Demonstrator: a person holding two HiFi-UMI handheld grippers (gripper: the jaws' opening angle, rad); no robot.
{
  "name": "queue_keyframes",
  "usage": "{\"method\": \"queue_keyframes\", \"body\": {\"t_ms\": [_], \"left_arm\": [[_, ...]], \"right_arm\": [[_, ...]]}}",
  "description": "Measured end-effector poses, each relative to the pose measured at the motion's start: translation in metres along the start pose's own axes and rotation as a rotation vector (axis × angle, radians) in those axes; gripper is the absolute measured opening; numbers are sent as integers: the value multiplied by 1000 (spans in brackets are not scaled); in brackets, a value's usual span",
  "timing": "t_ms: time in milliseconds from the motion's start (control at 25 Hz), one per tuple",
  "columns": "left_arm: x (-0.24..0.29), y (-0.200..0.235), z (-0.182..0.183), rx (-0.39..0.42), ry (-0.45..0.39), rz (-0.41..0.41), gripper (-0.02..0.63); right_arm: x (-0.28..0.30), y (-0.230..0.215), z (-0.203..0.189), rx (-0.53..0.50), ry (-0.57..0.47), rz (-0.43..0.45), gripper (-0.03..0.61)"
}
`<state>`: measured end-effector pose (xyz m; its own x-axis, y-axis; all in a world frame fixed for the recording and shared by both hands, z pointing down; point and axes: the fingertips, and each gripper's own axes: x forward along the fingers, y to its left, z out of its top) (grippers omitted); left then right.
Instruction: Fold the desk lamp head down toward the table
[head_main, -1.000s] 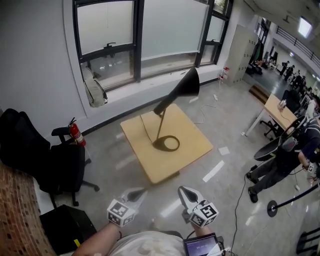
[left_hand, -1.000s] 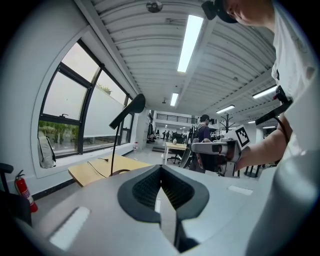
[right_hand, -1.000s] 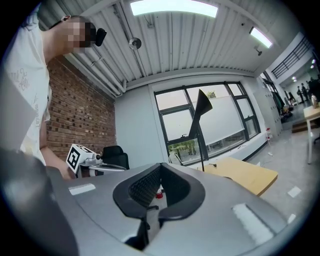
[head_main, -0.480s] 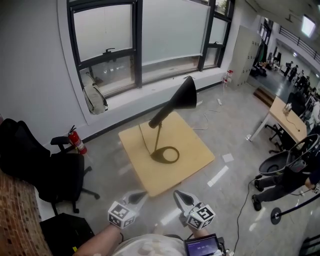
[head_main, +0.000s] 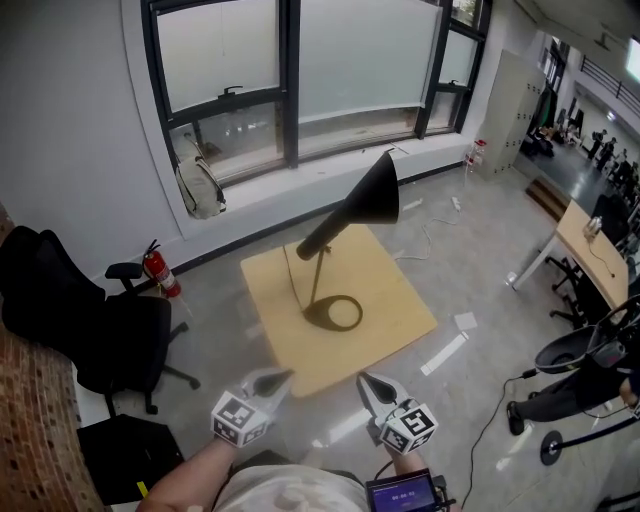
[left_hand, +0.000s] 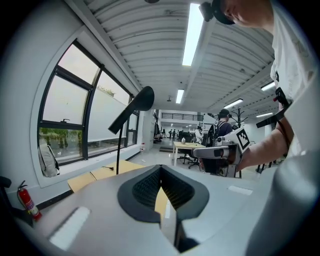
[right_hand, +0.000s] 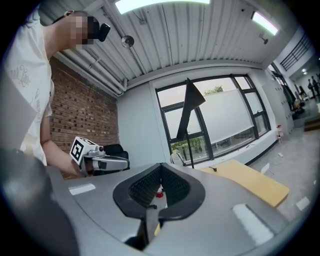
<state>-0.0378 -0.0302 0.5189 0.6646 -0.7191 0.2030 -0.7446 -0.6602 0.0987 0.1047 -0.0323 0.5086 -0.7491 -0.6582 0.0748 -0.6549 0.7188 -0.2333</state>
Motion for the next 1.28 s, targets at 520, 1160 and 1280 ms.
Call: {"method": "queue_keyframes", "body": {"t_ms": [520, 1160, 1280], "left_arm": [[12, 26, 18, 8, 6, 64, 0], [57, 88, 42, 40, -30, -47, 0], [69, 105, 44, 36, -29, -63, 0]], "right_arm": [[19, -33, 26, 2, -26, 25, 12], [81, -58, 63, -73, -19, -66, 12], [91, -67, 74, -70, -30, -91, 12]]}}
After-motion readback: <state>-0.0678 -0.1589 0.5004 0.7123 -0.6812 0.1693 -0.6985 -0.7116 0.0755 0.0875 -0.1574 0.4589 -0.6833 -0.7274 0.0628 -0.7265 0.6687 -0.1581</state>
